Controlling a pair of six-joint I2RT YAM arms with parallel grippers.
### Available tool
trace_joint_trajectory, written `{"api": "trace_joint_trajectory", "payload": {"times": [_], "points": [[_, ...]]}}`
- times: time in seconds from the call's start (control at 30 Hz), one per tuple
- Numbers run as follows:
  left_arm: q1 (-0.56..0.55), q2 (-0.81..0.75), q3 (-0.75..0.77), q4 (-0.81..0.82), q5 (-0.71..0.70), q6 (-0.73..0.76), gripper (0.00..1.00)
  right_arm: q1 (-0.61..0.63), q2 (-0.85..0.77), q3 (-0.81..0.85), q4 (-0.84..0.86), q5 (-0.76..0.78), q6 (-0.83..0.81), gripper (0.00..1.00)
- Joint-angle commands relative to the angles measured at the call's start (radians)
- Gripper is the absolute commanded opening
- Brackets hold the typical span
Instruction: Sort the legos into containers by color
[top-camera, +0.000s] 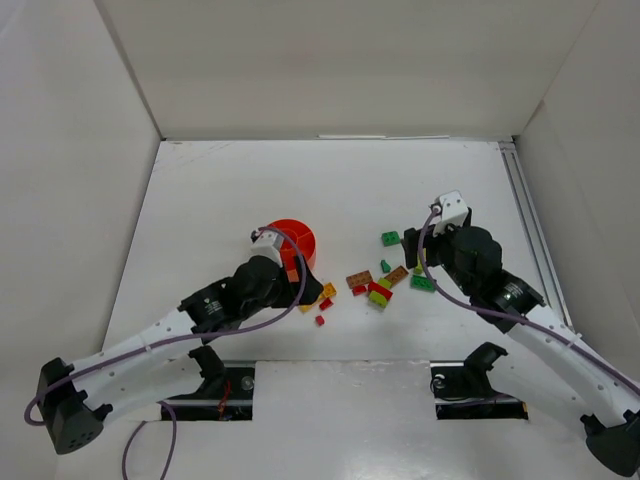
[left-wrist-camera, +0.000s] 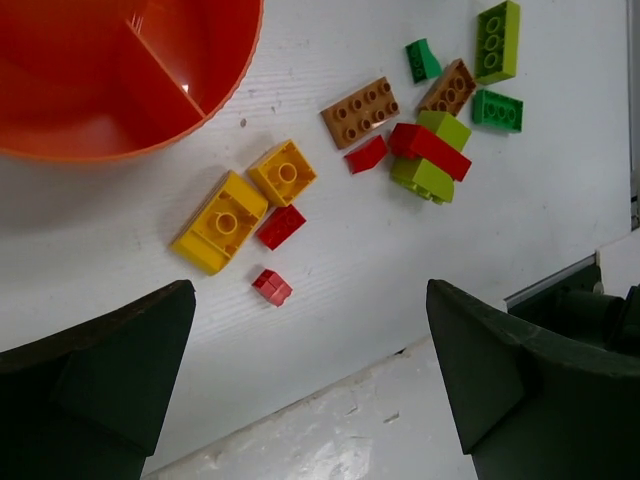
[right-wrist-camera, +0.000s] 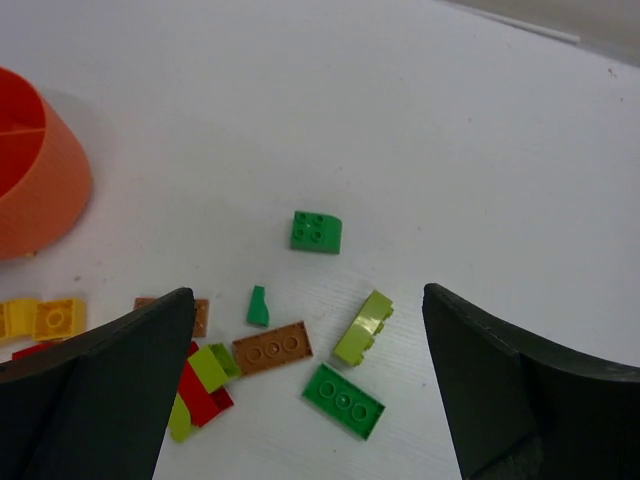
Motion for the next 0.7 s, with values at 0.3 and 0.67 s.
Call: {"api": "trace_joint_trajectory", "payload": {"times": [0.3,0.67], "points": [[-0.02,0.116,-0.078,0.012,-0.089,-0.195,0.98,0.008,-0.002,0.012,0.002,0.159,0.047,1.0],[-0.02,0.28,-0.091,0.089,-0.106,-0.143,0.84,0.008,0.079,0.031,-0.02,0.081,0.027,1.0]]}}
